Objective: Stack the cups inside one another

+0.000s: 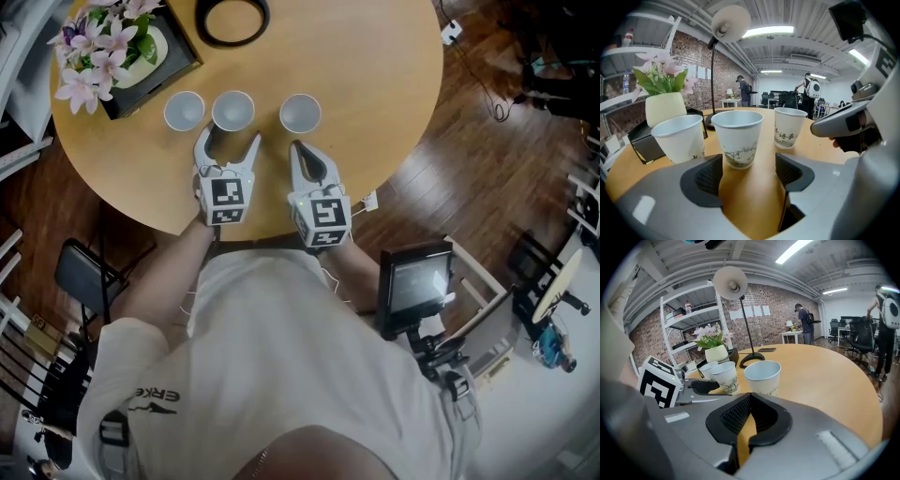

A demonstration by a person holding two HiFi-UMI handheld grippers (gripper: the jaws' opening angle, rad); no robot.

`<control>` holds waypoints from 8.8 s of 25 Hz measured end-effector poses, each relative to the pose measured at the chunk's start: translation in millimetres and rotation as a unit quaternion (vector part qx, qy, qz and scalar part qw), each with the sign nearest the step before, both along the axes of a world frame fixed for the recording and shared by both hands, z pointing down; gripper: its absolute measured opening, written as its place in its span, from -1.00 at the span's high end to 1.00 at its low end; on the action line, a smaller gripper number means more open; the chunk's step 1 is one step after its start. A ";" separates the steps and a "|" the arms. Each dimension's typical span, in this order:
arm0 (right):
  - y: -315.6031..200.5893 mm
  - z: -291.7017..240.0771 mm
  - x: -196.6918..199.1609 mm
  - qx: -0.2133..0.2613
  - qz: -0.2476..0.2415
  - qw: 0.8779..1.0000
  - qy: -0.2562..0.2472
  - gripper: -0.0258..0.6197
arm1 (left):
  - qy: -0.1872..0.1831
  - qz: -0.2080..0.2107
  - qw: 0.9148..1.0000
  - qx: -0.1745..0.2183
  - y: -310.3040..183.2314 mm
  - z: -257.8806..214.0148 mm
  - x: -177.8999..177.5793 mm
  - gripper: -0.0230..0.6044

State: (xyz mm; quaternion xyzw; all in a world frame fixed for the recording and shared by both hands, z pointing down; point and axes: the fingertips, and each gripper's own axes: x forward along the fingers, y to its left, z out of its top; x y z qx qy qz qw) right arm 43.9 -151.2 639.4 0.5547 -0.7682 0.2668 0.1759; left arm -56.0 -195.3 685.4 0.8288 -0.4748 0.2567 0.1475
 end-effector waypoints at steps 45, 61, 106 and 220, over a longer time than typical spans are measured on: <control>40.4 -90.5 -2.1 0.090 0.009 0.996 -0.006 0.88 | 0.018 0.011 0.993 0.115 -1.8 -127.3 28.1 -0.01; 73.9 -145.5 50.7 0.167 0.026 0.986 -0.003 0.88 | 0.033 0.025 0.981 0.190 20.6 -202.6 85.1 -0.01; -14.1 -110.7 98.5 0.122 -0.033 0.992 -0.012 0.88 | -0.008 -0.027 0.995 0.097 -29.2 -112.1 108.3 -0.01; -56.2 -57.6 -159.1 0.064 -0.075 0.995 0.024 0.26 | 0.032 -0.079 0.993 0.085 -29.1 -98.5 -181.3 0.92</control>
